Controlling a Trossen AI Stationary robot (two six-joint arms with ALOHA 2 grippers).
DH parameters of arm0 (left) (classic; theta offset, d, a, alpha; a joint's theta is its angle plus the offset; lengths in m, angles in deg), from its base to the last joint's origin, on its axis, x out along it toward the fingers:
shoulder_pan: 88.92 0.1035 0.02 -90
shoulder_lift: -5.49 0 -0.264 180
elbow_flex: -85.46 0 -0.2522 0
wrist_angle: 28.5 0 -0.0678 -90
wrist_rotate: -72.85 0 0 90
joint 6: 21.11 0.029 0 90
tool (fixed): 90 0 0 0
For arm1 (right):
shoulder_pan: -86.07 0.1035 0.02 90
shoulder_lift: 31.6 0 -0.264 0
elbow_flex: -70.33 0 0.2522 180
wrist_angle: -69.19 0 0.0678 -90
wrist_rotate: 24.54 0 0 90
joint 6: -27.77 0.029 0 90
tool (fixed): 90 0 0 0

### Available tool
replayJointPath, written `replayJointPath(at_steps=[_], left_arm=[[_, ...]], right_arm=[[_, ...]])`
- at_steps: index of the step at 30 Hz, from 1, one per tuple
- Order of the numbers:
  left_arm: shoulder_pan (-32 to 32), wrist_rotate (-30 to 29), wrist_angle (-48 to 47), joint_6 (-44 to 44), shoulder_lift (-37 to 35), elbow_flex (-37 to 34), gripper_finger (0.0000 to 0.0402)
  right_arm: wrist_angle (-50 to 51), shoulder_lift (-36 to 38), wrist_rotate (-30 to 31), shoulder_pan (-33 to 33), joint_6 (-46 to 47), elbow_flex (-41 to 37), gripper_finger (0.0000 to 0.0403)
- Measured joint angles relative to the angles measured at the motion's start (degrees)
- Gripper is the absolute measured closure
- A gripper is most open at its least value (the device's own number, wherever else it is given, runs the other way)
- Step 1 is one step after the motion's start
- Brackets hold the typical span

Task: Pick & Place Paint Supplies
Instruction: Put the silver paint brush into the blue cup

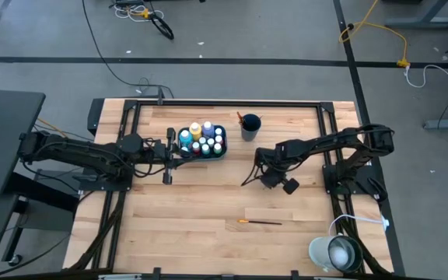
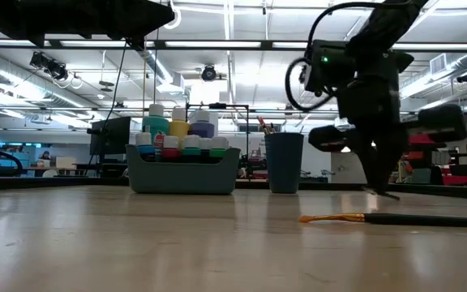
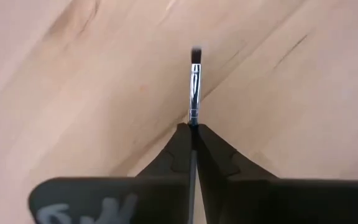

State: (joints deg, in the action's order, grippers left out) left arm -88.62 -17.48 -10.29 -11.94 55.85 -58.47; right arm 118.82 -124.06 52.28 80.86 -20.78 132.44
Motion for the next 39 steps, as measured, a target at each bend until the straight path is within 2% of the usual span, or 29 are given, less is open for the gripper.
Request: replayJointPath(at_steps=[9, 14, 17, 23, 29, 33, 39], left_arm=[[0.0, 0.4, -2.4, -1.5, 0.0, 0.0, 0.0347], [0.0, -4.4, -6.1, -3.1, 0.9, 0.0, 0.0347], [0.0, -4.8, -6.6, -2.4, 3.0, 0.0, 0.0342], [0.0, -4.8, -3.1, -1.9, 10.2, 0.0, 0.0296], [0.0, -5.0, 6.2, -2.6, 18.3, 0.0, 0.0232], [0.0, -4.9, 11.2, -4.6, 23.7, 1.6, 0.0205], [0.0, -5.0, 13.1, -4.9, 30.6, 7.6, 0.0194]], right_arm=[[-9.4, 0.0, -3.5, 0.0, 10.1, 0.1, 0.0395], [-13.6, 1.7, -2.5, -0.1, 13.1, 0.1, 0.0395], [-16.9, 3.6, -1.4, -0.1, 14.2, 0.1, 0.0395], [-28.8, 8.3, -1.0, -0.1, 19.2, 0.2, 0.0395], [-49.0, 10.4, -2.4, -0.1, 30.1, 0.2, 0.0394], [-60.4, 9.5, -2.5, -0.1, 34.0, 0.3, 0.0394], [-65.0, 9.2, -0.5, 0.7, 34.6, 0.3, 0.0394]])
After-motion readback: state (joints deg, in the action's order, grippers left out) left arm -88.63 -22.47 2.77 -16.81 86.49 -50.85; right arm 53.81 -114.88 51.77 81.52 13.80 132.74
